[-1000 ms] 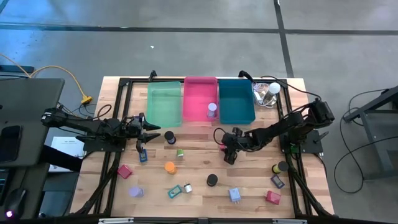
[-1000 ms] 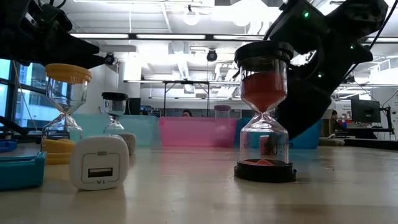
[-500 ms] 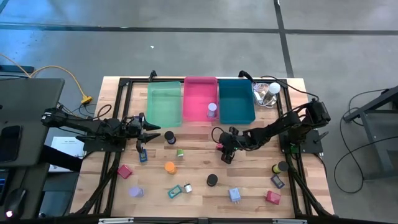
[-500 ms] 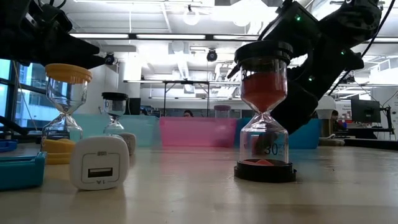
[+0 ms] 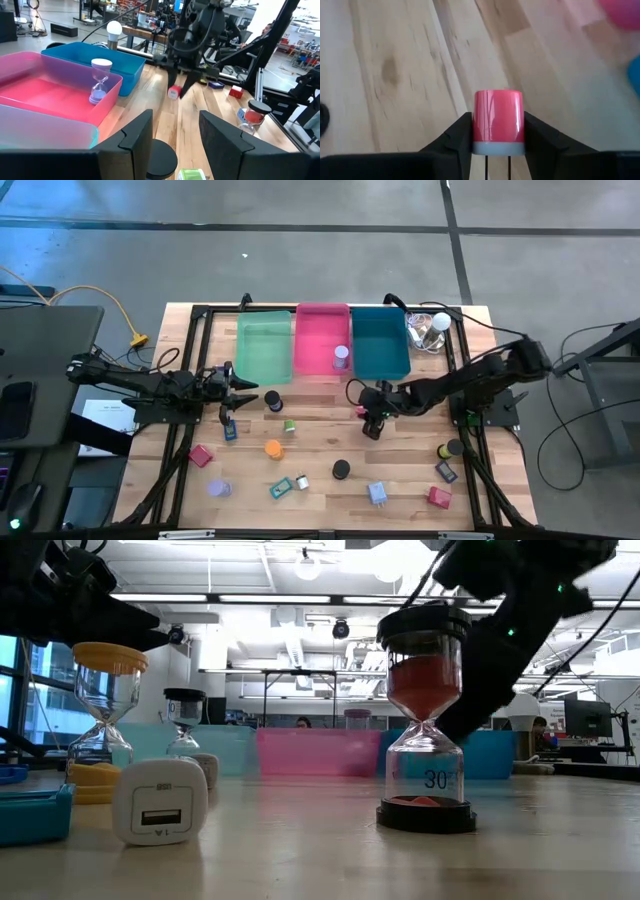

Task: Pick & Place Office items
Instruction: Put the pink charger adapter into the blue bin

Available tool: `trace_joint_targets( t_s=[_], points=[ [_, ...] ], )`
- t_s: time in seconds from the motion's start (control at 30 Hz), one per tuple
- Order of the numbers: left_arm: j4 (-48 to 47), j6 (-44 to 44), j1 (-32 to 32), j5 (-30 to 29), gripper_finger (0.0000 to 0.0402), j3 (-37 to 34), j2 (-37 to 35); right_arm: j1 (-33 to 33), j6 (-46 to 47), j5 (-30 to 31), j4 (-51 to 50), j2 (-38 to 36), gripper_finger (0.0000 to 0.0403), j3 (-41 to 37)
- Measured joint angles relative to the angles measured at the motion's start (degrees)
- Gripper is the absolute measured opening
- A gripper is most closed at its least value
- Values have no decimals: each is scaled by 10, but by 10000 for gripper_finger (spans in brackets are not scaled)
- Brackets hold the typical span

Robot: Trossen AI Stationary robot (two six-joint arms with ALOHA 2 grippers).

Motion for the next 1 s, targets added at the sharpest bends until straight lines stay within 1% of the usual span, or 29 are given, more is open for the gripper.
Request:
trace_joint_targets(
  t_s=[0.07, 0.13, 0.23, 0.33, 0.5, 0.63, 0.77, 0.9, 1.0],
  points=[
    [-1, 0, 0, 0, 156, 0, 1, -1, -15, 20, -36, -19, 125, 23],
    [0, 0, 0, 0, 156, 0, 4, -7, -28, 44, -98, -42, 125, 44],
    [0, 0, 0, 0, 156, 0, 5, -29, -40, 43, -182, -63, 126, 88],
    [0, 0, 0, 0, 156, 0, 7, -61, -57, 47, -275, -82, 125, 132],
    [0, 0, 0, 0, 156, 0, 9, -138, -120, 44, -351, -84, 128, 203],
    [0, 0, 0, 0, 156, 0, 11, -218, -181, 24, -350, -82, 125, 246],
    [0, 0, 0, -1, 156, 0, 15, -301, -228, -12, -309, -80, 126, 258],
    [0, 0, 0, -1, 156, 0, 20, -379, -245, -71, -274, -76, 130, 258],
    [0, 0, 0, -1, 156, 0, 24, -416, -253, -100, -246, -49, 125, 258]
  ],
)
